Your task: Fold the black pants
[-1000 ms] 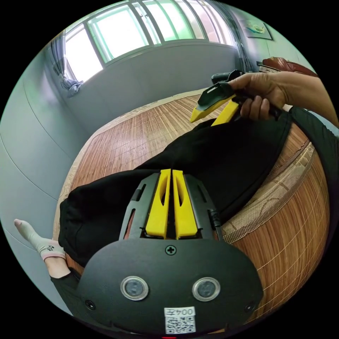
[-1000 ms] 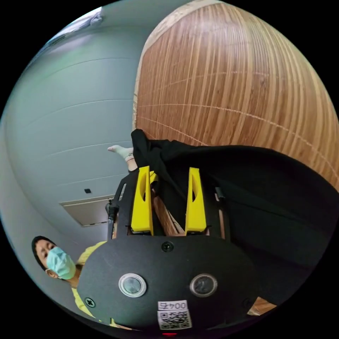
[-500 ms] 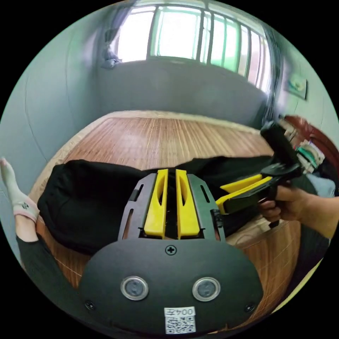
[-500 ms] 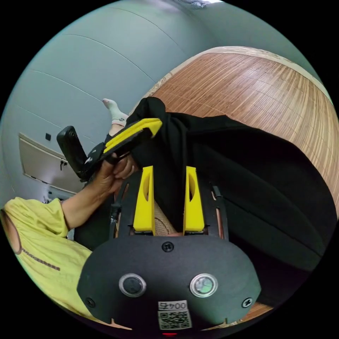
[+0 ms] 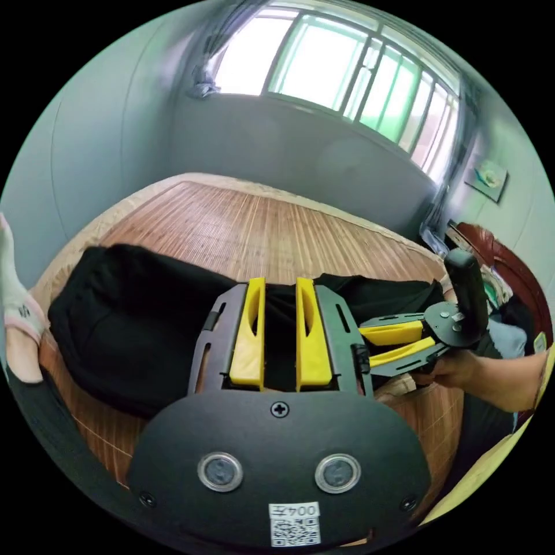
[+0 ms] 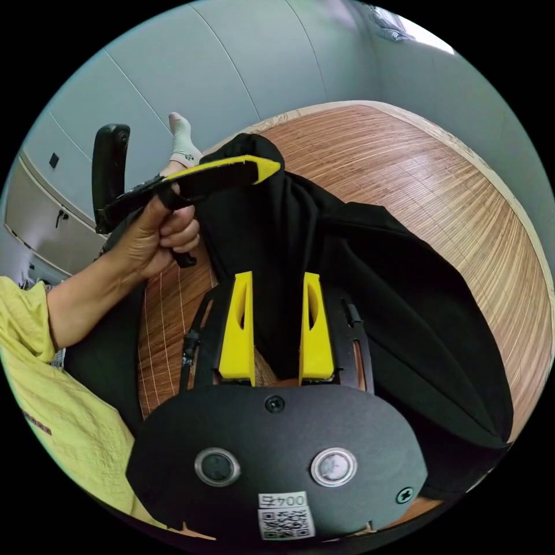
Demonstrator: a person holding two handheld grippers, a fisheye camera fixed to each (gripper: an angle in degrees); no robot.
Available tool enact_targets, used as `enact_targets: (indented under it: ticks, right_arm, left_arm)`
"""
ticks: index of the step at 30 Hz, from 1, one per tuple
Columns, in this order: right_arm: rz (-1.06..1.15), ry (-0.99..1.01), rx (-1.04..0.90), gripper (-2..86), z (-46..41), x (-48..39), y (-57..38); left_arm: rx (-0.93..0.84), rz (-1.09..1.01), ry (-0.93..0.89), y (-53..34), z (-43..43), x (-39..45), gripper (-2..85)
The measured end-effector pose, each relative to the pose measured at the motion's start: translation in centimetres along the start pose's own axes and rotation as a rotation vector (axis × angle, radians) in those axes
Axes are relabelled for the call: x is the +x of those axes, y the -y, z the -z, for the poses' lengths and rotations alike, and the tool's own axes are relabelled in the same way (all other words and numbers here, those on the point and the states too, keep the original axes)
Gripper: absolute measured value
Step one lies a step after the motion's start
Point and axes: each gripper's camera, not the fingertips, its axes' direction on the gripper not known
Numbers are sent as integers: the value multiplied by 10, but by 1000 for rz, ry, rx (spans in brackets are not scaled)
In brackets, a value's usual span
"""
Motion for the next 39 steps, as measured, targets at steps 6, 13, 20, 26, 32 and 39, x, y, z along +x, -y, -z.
enact_targets:
  ticks: [6, 13, 20, 26, 32, 39]
  right_arm:
    - [58, -62, -19, 130, -3, -1, 1]
    - [-524, 503, 136, 104, 13, 127, 5]
    - [-746, 557, 1, 99, -13, 170, 28]
    - [-718, 570, -122, 97, -23, 166, 37]
    - [-875, 718, -2, 68, -40, 192, 31]
    - [-834, 700, 42, 30, -40, 186, 26]
  left_arm:
    - [-263, -220, 179, 1, -56, 14, 13]
    - [-244, -140, 69, -5, -54, -27, 3]
    - [-260, -144, 68, -4, -61, -52, 1]
    - [-234, -155, 73, -3, -59, -75, 1]
    - [-215, -154, 44, 0, -56, -105, 2]
    - [-73, 91, 169, -3, -19, -185, 4]
